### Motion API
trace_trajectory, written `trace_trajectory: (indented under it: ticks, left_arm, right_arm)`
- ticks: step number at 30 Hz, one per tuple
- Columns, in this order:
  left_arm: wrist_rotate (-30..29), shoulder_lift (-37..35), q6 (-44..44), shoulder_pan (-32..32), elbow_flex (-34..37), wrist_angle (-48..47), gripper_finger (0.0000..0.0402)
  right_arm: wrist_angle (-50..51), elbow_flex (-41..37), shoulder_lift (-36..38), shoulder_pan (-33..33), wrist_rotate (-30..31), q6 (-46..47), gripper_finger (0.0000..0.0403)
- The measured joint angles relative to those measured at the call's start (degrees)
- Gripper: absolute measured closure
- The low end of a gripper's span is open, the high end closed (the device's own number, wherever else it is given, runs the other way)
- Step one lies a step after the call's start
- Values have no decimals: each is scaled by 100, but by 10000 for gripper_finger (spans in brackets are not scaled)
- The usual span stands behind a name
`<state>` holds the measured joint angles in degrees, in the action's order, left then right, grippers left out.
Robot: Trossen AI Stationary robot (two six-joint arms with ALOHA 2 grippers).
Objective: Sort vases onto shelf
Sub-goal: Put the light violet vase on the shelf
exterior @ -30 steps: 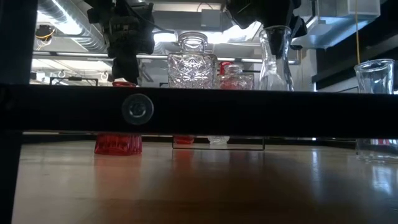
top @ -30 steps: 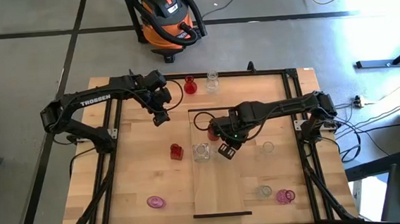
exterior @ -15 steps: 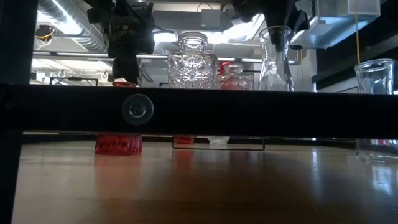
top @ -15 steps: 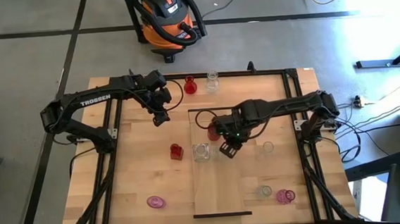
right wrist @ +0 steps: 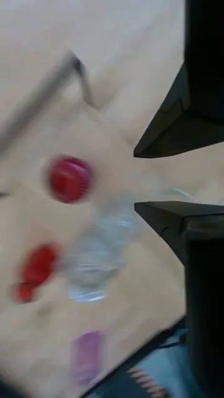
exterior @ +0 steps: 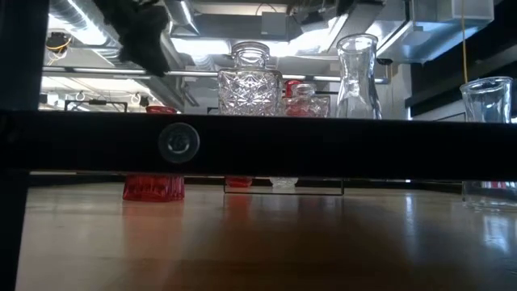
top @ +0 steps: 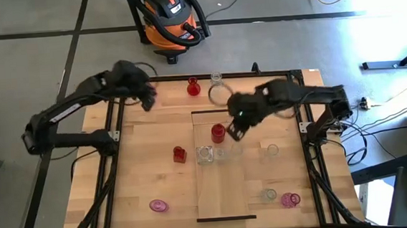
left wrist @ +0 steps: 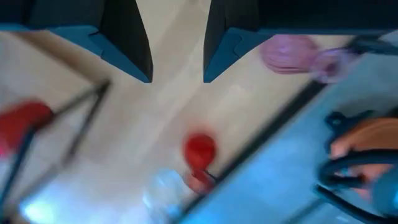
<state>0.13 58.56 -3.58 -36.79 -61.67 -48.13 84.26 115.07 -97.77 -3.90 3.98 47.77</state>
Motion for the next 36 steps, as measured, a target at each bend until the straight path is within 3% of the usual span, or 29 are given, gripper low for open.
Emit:
trace_trajectory:
  ticks: [5,10,16,20,22,27,31,36]
  left_arm:
    - [399,-557,-194,-461,543,161,266]
    - [284,-1432,-368,-286,2021,1177,266]
    - [-1216,-3357,-1040,83,3903,2772,266]
    - [-1978,-4208,-464,108,4965,4252,266]
    - [-1928,-4292,-253,73,5415,4783,266]
    - [-1558,-4046,-1282,-89,6109,5204,266]
    - [-2179,-3769,-1239,-303,6122,5506,266]
    - [-1945,-3443,-794,-730,6110,6387,259]
  right_arm:
    - [-31,488,162,294,744,-169,296]
    - [14,581,356,409,1149,-308,296]
    - [308,581,448,389,1199,-308,296]
    - [429,579,469,401,1338,-431,296]
    - [426,579,472,455,1382,-550,296]
    - [432,579,472,652,1054,-850,296]
    - [431,579,472,802,859,-1041,296]
    - [419,579,472,1016,564,-1323,296]
